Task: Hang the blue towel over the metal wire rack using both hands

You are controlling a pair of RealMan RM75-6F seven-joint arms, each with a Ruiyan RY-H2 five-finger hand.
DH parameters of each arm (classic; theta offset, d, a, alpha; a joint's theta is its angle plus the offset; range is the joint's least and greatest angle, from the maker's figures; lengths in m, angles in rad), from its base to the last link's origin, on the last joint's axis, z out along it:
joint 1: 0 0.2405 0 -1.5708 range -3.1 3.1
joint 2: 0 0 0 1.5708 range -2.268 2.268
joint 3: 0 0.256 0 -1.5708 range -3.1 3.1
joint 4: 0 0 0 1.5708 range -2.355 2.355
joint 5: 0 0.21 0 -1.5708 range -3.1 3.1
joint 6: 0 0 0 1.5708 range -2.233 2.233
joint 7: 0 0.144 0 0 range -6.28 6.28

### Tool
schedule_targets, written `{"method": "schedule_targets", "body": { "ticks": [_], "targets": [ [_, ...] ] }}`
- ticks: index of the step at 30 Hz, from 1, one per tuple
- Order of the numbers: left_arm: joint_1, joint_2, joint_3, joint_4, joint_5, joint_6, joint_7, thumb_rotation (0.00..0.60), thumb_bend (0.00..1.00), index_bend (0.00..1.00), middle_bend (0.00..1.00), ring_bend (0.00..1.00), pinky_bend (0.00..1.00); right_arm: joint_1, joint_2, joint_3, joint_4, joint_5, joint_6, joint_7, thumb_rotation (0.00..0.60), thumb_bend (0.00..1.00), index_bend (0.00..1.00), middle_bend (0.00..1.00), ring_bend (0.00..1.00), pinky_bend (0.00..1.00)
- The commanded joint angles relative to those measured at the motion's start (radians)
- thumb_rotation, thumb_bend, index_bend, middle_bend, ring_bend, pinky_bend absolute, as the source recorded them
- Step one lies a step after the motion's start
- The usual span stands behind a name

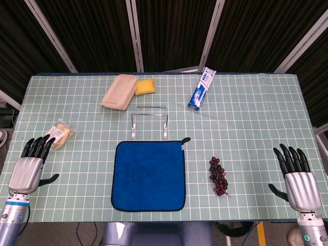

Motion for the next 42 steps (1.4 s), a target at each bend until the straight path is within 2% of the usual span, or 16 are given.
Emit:
{"method": "schedule_targets", "body": {
  "ticks": [1,7,10,12,15,18,20,24,26,34,42],
  "targets": [
    [0.005,-0.018,0.005,0.036,0.007,-0.001,-0.012,0.600,0.01,0.00,0.00,0.00,0.00,0.002,-0.005,-0.003,0.003,0.000,-0.007,-0.003,0.600,0.00,0.00,0.00,0.00,0.00],
    [0.005,-0.014,0.002,0.051,0.021,0.005,-0.017,0.600,0.01,0.00,0.00,0.00,0.00,0.039,-0.007,-0.016,-0.012,-0.017,-0.077,0.013,0.600,0.00,0.00,0.00,0.00,0.00],
    [0.003,-0.014,0.002,0.053,0.027,0.004,-0.007,0.600,0.01,0.00,0.00,0.00,0.00,0.102,-0.006,-0.011,-0.011,-0.058,-0.149,0.029,0.600,0.00,0.00,0.00,0.00,0.00],
    [0.001,-0.011,0.004,0.047,0.025,-0.003,0.011,0.600,0.01,0.00,0.00,0.00,0.00,0.157,-0.017,-0.003,0.003,-0.094,-0.200,0.047,0.600,0.00,0.00,0.00,0.00,0.00],
    [-0.003,-0.016,0.002,0.036,0.033,-0.002,0.042,0.600,0.01,0.00,0.00,0.00,0.00,0.320,-0.060,0.013,0.037,-0.165,-0.377,0.138,0.600,0.00,0.00,0.00,0.00,0.00],
    [-0.003,-0.019,0.001,0.030,0.034,-0.002,0.048,0.600,0.01,0.00,0.00,0.00,0.00,0.392,-0.105,0.017,0.084,-0.201,-0.431,0.189,0.600,0.00,0.00,0.00,0.00,0.00],
    [-0.009,-0.023,0.000,0.033,0.041,-0.009,0.037,0.600,0.01,0.00,0.00,0.00,0.00,0.479,-0.185,0.020,0.166,-0.244,-0.493,0.237,0.600,0.00,0.00,0.00,0.00,0.00],
    [-0.009,-0.036,0.000,0.061,0.051,-0.004,0.033,0.600,0.01,0.00,0.00,0.00,0.00,0.583,-0.323,0.017,0.348,-0.288,-0.528,0.311,0.600,0.00,0.00,0.00,0.00,0.00],
    [-0.006,-0.039,0.001,0.065,0.055,0.003,0.040,0.600,0.01,0.00,0.00,0.00,0.00,0.613,-0.361,0.007,0.399,-0.295,-0.540,0.334,0.600,0.00,0.00,0.00,0.00,0.00],
    [-0.010,-0.056,-0.005,0.087,0.054,-0.001,0.055,0.600,0.01,0.00,0.00,0.00,0.00,0.691,-0.452,-0.029,0.503,-0.301,-0.568,0.349,0.600,0.00,0.00,0.00,0.00,0.00],
    [-0.015,-0.058,-0.009,0.101,0.045,-0.014,0.045,0.600,0.01,0.00,0.00,0.00,0.00,0.734,-0.527,-0.051,0.610,-0.304,-0.541,0.324,0.600,0.00,0.00,0.00,0.00,0.00]
  ]
}}
